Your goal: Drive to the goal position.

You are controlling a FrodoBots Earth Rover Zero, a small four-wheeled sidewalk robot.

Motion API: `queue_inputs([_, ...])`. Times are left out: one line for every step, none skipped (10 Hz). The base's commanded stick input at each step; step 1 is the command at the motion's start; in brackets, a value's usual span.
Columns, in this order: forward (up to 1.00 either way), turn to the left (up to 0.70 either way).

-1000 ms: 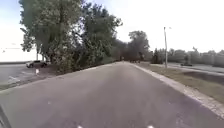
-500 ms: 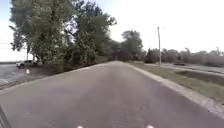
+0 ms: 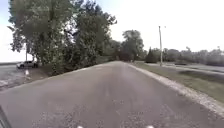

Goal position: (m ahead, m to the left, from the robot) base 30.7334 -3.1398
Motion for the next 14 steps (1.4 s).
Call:
queue_inputs([0.7, 0.0])
queue_inputs([0.7, 0.0])
queue_inputs([0.7, 0.0])
queue_inputs([0.7, 0.0])
queue_inputs([0.7, 0.0])
queue_inputs([0.7, 0.0])
queue_inputs([0.7, 0.0])
queue_inputs([0.7, 0.0])
queue_inputs([0.7, 0.0])
queue_inputs([0.7, 0.0])
queue_inputs([0.7, 0.0])
queue_inputs([0.7, 0.0])
queue_inputs([0.7, 0.0])
queue_inputs([0.7, 0.0])
